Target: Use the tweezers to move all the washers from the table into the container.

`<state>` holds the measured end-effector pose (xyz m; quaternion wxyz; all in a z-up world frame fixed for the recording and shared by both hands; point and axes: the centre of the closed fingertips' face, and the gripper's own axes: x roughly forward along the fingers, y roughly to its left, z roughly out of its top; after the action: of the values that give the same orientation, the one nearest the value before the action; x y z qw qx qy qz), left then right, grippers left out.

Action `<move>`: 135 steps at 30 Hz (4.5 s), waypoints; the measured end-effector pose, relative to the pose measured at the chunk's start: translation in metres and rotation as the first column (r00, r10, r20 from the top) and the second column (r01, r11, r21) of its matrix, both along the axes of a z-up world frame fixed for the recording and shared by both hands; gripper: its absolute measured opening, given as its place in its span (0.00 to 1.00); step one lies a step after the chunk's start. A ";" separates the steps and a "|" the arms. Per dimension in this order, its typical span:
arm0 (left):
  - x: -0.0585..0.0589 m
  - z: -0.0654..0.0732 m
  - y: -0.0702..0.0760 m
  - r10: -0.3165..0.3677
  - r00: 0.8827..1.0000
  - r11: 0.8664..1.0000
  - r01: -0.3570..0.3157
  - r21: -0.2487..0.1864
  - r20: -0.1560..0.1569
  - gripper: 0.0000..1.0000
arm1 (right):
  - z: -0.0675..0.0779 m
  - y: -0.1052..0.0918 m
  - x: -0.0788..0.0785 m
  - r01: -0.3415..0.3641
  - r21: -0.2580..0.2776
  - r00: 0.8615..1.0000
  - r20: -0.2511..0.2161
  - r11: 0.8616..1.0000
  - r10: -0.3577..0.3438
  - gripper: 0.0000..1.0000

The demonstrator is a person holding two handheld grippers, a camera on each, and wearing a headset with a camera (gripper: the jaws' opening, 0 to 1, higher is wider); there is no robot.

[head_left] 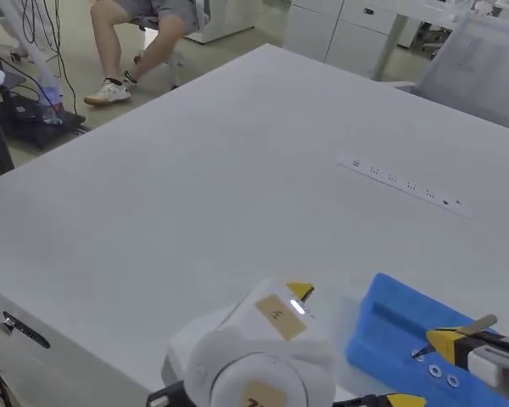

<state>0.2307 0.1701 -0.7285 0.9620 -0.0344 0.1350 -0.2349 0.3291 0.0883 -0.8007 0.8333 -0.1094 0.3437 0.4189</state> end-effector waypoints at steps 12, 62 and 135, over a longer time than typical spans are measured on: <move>0.000 -0.001 0.000 -0.004 1.000 1.000 0.004 0.002 -0.005 0.77 | -0.005 -0.006 0.004 -0.008 -0.030 1.000 0.018 0.999 0.009 0.03; -0.001 -0.002 -0.001 -0.015 1.000 1.000 0.015 0.007 -0.007 0.76 | -0.016 0.032 -0.087 -0.182 0.044 0.974 -0.133 0.982 0.186 0.03; -0.003 -0.004 -0.003 -0.030 0.999 0.999 0.031 0.017 -0.019 0.71 | 0.016 0.034 0.004 0.026 0.177 1.000 0.006 0.984 -0.028 0.03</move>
<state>0.2281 0.1667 -0.7327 0.9573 -0.0262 0.1463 -0.2481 0.3333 0.1220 -0.7850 0.8469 -0.0323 0.3029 0.4359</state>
